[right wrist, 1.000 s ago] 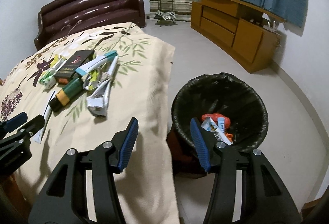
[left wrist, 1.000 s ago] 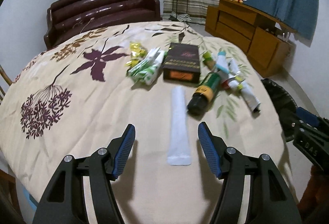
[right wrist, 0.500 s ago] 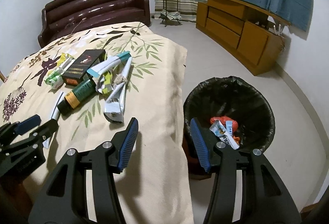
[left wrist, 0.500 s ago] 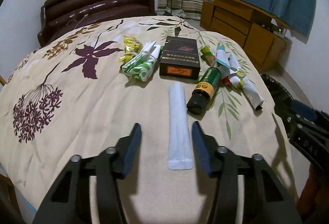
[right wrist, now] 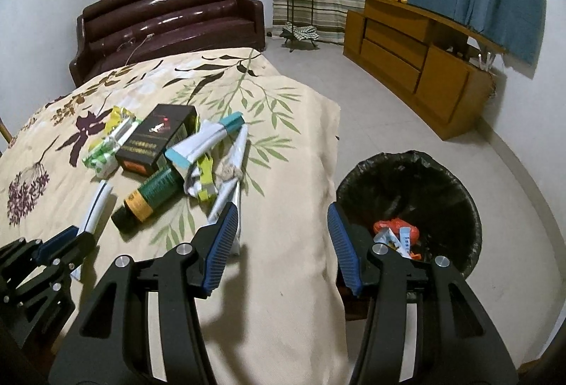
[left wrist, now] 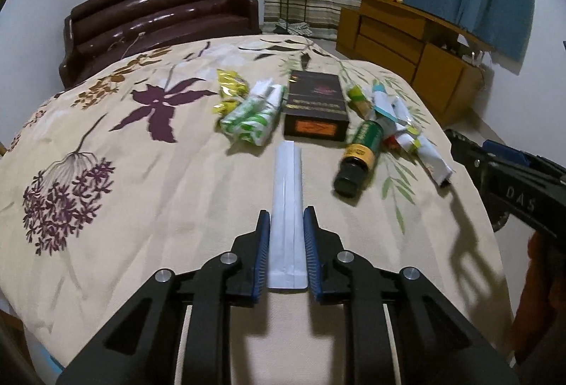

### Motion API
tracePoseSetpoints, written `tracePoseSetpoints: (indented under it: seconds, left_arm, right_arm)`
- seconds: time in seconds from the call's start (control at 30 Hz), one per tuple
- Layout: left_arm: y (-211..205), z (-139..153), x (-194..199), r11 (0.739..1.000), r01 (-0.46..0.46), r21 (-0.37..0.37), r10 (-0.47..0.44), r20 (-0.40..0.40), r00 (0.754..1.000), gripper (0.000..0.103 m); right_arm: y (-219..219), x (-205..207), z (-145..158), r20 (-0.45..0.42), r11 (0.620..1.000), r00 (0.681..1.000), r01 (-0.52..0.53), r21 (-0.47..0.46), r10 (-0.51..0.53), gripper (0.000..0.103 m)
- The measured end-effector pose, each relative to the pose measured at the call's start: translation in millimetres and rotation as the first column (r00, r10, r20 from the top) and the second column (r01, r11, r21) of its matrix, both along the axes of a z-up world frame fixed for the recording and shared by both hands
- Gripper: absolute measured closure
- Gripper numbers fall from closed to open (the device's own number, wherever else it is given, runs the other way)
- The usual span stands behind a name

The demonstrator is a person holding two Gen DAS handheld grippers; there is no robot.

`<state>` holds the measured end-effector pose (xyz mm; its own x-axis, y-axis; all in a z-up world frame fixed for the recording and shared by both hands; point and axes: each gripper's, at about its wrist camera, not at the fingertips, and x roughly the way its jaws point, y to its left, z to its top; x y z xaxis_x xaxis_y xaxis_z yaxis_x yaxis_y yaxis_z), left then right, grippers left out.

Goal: Collect trash
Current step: 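Return both tools to the bed and grasp the flat white packet with the left tool, then grasp the crumpled white paper wrapper with the right tool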

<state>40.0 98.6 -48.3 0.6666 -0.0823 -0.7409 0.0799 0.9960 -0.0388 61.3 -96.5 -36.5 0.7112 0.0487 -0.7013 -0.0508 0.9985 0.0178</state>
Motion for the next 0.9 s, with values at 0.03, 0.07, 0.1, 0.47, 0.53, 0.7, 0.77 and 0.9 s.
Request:
tracePoseSetpoints:
  seconds: [0.03,0.07,0.1,0.47,0.53,0.7,0.77,0.9]
  left_arm:
    - [3.1,1.3,0.3,1.000,-0.007,-0.001,0.007,0.004,1.000,0.082]
    - [5.9,2.3,0.3,1.000,-0.014,-0.001,0.014,0.007,1.000,0.082]
    - [10.8,3.8,1.3,1.000,-0.023,0.000,0.023,0.013,1.000,0.082]
    - [46.6,7.4,13.1,0.995,-0.098,-0.001,0.098,0.023,0.995,0.082]
    - [50.1,5.9,14.5,0.995,-0.102,-0.007,0.102,0.018,0.995,0.082]
    - [52.8,6.0,15.3,0.994,-0.104,-0.017,0.105,0.017,0.994,0.082]
    - [54.5,6.1,16.3,0.994,-0.107,-0.020,0.107,0.018,0.994,0.082]
    - [58.5,5.0,18.8,0.993,-0.114,-0.029,0.114,0.010,0.993,0.082]
  right_arm:
    - [1.4,3.1,1.4,0.003,1.000,1.000,-0.002,0.000,0.002,0.052]
    - [2.6,4.7,2.1,0.005,1.000,1.000,-0.003,-0.003,0.003,0.052]
    - [3.7,6.8,2.5,0.007,1.000,1.000,-0.003,-0.006,0.003,0.052]
    - [20.1,35.5,-8.5,-0.040,1.000,0.999,-0.020,-0.021,0.019,0.052]
    - [23.1,38.2,-8.1,-0.041,0.999,0.999,-0.027,-0.025,0.025,0.052]
    - [24.4,39.8,-3.1,-0.033,1.000,0.999,-0.028,-0.011,0.027,0.052]
    - [28.3,40.8,-2.6,-0.033,0.999,0.999,-0.038,-0.018,0.037,0.052]
    - [37.0,44.2,-6.7,-0.043,0.998,0.998,-0.055,-0.042,0.053,0.053]
